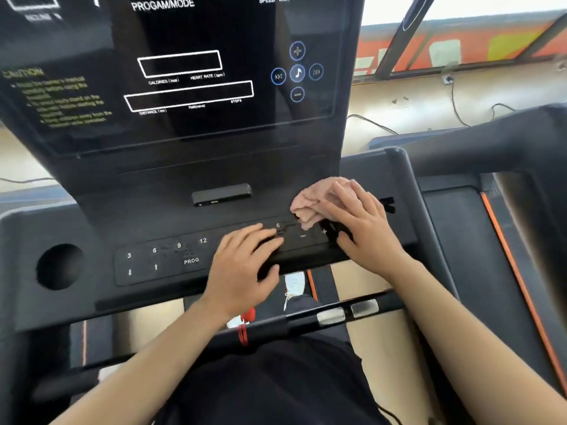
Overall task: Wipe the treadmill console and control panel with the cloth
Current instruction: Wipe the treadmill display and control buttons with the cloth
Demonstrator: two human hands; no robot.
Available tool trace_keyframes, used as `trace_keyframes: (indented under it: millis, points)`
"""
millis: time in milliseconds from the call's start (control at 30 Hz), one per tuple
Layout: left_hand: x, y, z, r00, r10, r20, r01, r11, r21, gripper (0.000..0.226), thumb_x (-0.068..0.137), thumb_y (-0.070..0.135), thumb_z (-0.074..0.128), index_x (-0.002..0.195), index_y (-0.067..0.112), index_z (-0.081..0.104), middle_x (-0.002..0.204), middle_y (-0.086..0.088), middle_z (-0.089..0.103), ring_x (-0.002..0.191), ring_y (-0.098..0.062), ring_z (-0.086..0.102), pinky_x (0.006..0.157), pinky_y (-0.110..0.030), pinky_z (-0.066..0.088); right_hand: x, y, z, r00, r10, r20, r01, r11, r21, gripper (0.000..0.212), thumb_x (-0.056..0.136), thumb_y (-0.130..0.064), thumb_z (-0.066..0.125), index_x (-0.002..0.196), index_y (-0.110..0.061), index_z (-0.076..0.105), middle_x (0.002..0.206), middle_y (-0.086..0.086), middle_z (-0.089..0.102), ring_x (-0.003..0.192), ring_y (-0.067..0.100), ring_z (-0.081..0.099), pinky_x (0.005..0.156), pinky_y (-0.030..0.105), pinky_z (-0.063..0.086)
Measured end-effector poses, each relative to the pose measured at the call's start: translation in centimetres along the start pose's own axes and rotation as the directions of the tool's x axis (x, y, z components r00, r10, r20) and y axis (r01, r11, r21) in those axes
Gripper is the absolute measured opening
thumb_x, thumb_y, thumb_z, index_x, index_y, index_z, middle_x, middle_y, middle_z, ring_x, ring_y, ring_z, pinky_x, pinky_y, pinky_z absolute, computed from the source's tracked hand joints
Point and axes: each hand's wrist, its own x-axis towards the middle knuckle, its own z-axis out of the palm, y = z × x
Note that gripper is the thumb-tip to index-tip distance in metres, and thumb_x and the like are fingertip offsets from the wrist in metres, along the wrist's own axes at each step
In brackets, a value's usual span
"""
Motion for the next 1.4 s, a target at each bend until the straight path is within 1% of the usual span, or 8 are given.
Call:
trace_keyframes:
  millis: [167, 433, 533, 600, 733, 1000, 1267, 1400]
  points:
    - [-2.6, -3.2, -1.9, 0.962, -0.271, 0.032, 0.257, 0.938, 0.233, 0.078, 0.078, 0.056, 0.065, 0.143, 0.014, 0.058, 0.149, -0.006, 0.055, 0.142, -0.035, 0.047, 0.114, -0.052, 0.037, -0.1, -0.1, -0.1, 0.98, 0.155, 0.121, -0.142, 0.984, -0.112, 0.067, 0.086, -0.034, 0.037, 0.152, -0.026, 0.044, 0.163, 0.0, 0.035, 0.128, 0.034, 0.041, 0.102, 0.051, 0.042]
    - [-2.9, -4.7, -2.8, 0.94, -0.329, 0.09, 0.284, 0.901, 0.327, 0.097, 0.074, 0.076, 0.056, 0.144, 0.009, 0.055, 0.145, -0.007, 0.055, 0.137, -0.036, 0.048, 0.116, -0.055, 0.034, -2.8, -4.3, -0.5, 0.898, 0.434, 0.067, -0.438, 0.897, 0.056, 0.045, 0.095, -0.029, 0.059, 0.139, -0.029, 0.047, 0.124, 0.005, 0.056, 0.09, 0.039, 0.063, 0.077, 0.039, 0.049]
    - [-2.9, -5.0, -2.9, 0.941, -0.327, 0.091, 0.285, 0.906, 0.313, 0.097, 0.073, 0.077, 0.059, 0.144, 0.01, 0.055, 0.144, -0.006, 0.056, 0.137, -0.035, 0.049, 0.117, -0.053, 0.033, -3.6, -3.2, -0.5, 0.975, 0.194, -0.112, -0.2, 0.979, -0.048, 0.045, 0.095, -0.032, 0.062, 0.139, -0.027, 0.057, 0.145, -0.001, 0.055, 0.117, 0.03, 0.06, 0.097, 0.041, 0.051]
    - [-2.9, -5.1, -2.9, 0.943, -0.32, 0.091, 0.28, 0.911, 0.303, 0.097, 0.073, 0.077, 0.059, 0.143, 0.01, 0.055, 0.143, -0.006, 0.056, 0.136, -0.034, 0.05, 0.116, -0.052, 0.034, -3.6, -1.6, 0.4, 0.998, 0.054, -0.009, -0.055, 0.98, -0.192, 0.068, 0.097, -0.049, 0.054, 0.159, -0.028, 0.032, 0.168, 0.0, 0.025, 0.153, 0.032, 0.024, 0.123, 0.046, 0.027]
    - [-2.7, -5.4, -3.1, 0.944, -0.315, 0.101, 0.275, 0.917, 0.288, 0.098, 0.072, 0.078, 0.059, 0.142, 0.01, 0.056, 0.142, -0.005, 0.057, 0.134, -0.033, 0.05, 0.114, -0.051, 0.038, -2.5, -0.8, 2.9, 0.988, 0.069, 0.139, -0.035, 0.972, -0.232, 0.08, 0.099, -0.07, 0.028, 0.163, -0.029, 0.004, 0.172, 0.002, -0.005, 0.158, 0.029, -0.013, 0.127, 0.054, 0.012]
    - [-2.9, -5.9, -3.0, 0.955, -0.281, 0.094, 0.248, 0.931, 0.267, 0.097, 0.07, 0.076, 0.065, 0.142, 0.011, 0.057, 0.141, -0.004, 0.059, 0.133, -0.032, 0.052, 0.109, -0.047, 0.04, -1.4, -5.3, 5.5, 0.974, 0.223, 0.024, -0.209, 0.942, -0.263, 0.093, 0.096, -0.076, 0.025, 0.164, -0.015, 0.006, 0.171, 0.016, -0.003, 0.157, 0.036, -0.011, 0.126, 0.057, 0.008]
    - [-2.1, -6.6, -4.0, 0.96, -0.237, 0.146, 0.202, 0.954, 0.222, 0.093, 0.067, 0.074, 0.069, 0.139, 0.015, 0.06, 0.139, 0.002, 0.06, 0.131, -0.026, 0.052, 0.107, -0.043, 0.039, -0.3, -11.4, 8.1, 0.987, 0.162, -0.009, -0.162, 0.978, -0.134, 0.094, 0.097, -0.076, 0.022, 0.162, -0.01, 0.013, 0.171, 0.015, 0.004, 0.159, 0.031, -0.004, 0.127, 0.053, 0.011]
    - [-3.6, -8.8, -6.1, 0.963, -0.211, 0.166, 0.214, 0.977, -0.002, 0.079, 0.076, 0.064, 0.065, 0.14, 0.018, 0.062, 0.139, 0.002, 0.062, 0.134, -0.02, 0.052, 0.109, -0.039, 0.042, 0.4, -14.1, 9.2, 0.994, 0.112, -0.006, -0.112, 0.988, -0.106, 0.091, 0.097, -0.073, 0.023, 0.163, -0.011, 0.013, 0.171, 0.014, 0.003, 0.159, 0.031, -0.003, 0.127, 0.053, 0.013]
